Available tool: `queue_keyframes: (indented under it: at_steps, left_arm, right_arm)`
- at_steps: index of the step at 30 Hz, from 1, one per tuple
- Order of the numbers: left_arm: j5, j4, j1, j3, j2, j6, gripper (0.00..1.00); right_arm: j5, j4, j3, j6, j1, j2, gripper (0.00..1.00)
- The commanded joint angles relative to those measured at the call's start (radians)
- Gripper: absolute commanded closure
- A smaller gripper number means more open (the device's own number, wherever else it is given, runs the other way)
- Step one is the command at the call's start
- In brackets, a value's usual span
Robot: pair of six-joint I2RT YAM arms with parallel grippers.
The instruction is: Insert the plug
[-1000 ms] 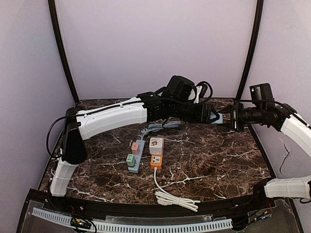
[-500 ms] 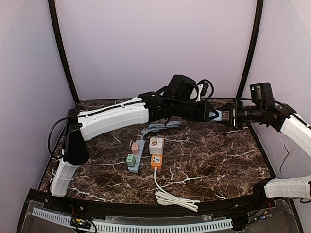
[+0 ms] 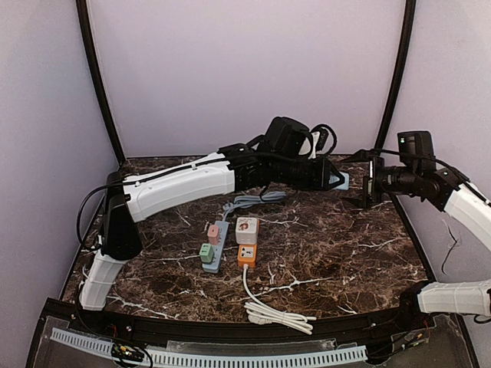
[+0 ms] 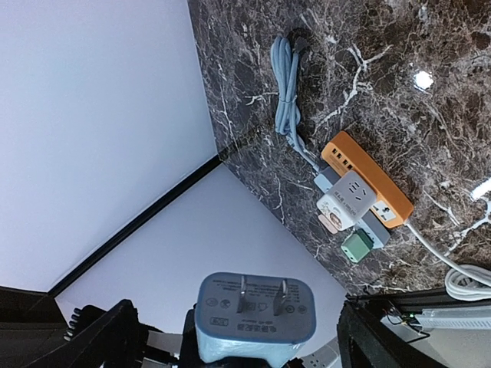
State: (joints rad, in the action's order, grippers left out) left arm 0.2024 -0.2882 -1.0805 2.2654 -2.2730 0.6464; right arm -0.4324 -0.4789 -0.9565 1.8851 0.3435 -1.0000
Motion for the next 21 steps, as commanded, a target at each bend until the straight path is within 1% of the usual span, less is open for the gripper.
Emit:
queue_keyframes:
  at_steps: [1,3,4,12,17,21]
  left_arm:
    - [-0.005,-0.035,-0.003,0.020,0.016,-0.024,0.99]
    - [-0.011,-0.052,-0.003,0.018,0.028,-0.029,0.99]
    - [-0.017,-0.059,-0.004,0.017,0.036,-0.031,0.99]
    - [-0.061,-0.142,-0.003,-0.033,0.105,-0.053,0.99]
    - [-0.074,-0.189,-0.003,-0.073,0.153,-0.055,0.99]
    - [-0.101,-0.234,-0.004,-0.117,0.201,-0.053,0.99]
  right_arm:
    - [-0.006,0.034,0.023,-0.051,0.007,0.018,0.06]
    - [0.004,0.024,0.021,-0.068,0.007,0.017,0.02]
    - [0.007,0.021,0.019,-0.077,0.008,0.015,0.01]
    - [0.029,-0.010,-0.004,-0.145,0.006,-0.005,0.01]
    - [0.096,-0.084,-0.073,-0.249,0.006,-0.033,0.01]
    - [0.122,-0.118,-0.090,-0.309,0.006,-0.050,0.01]
